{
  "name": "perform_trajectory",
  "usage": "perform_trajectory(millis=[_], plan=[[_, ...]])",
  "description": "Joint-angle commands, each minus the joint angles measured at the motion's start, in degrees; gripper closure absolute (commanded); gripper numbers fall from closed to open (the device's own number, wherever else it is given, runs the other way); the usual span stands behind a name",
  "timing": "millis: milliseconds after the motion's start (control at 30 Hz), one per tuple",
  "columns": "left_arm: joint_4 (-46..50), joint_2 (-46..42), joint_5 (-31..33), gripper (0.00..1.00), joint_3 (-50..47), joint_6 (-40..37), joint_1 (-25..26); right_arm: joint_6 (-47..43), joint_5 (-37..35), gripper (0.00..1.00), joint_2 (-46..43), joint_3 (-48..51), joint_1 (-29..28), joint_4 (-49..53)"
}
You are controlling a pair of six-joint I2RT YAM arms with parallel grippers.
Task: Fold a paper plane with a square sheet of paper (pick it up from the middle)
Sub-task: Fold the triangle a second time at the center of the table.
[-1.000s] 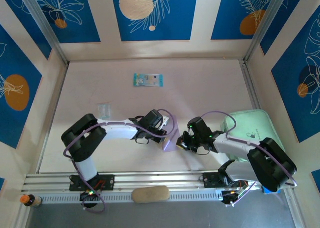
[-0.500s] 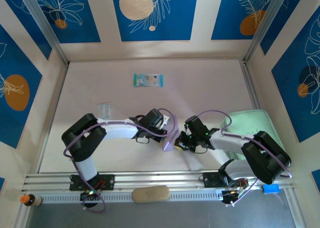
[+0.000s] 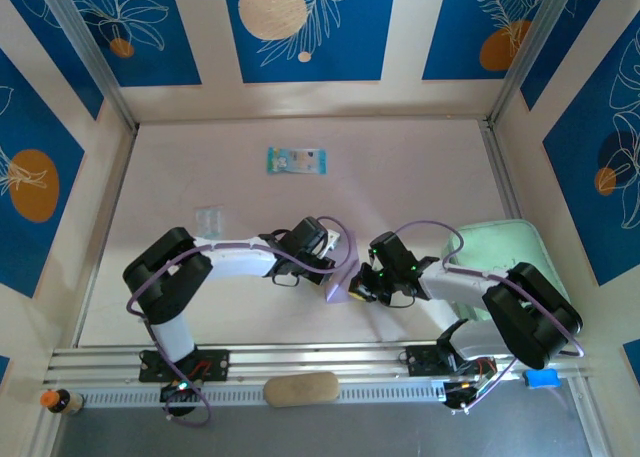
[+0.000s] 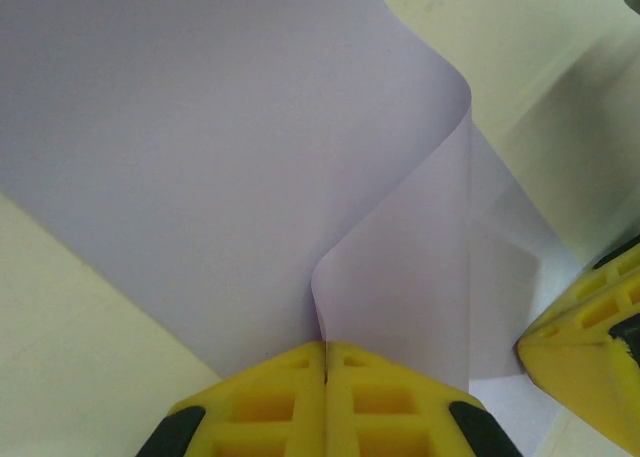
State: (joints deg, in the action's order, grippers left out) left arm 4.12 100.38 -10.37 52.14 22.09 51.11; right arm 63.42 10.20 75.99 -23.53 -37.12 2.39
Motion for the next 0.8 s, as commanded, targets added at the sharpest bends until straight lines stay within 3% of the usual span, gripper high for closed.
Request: perform_trajectory(millis=[0, 767], plan=[[1.3, 0.6, 0.4, 1.00, 0.9, -0.9, -0.5, -0.8, -1.5, 1.00, 1.0, -0.4, 0.0, 3.8], [1.2, 1.6, -0.8, 1.00, -0.4, -0.3, -0.7, -1.6, -1.2, 1.00, -0.9, -0.6, 0.5, 3.7]])
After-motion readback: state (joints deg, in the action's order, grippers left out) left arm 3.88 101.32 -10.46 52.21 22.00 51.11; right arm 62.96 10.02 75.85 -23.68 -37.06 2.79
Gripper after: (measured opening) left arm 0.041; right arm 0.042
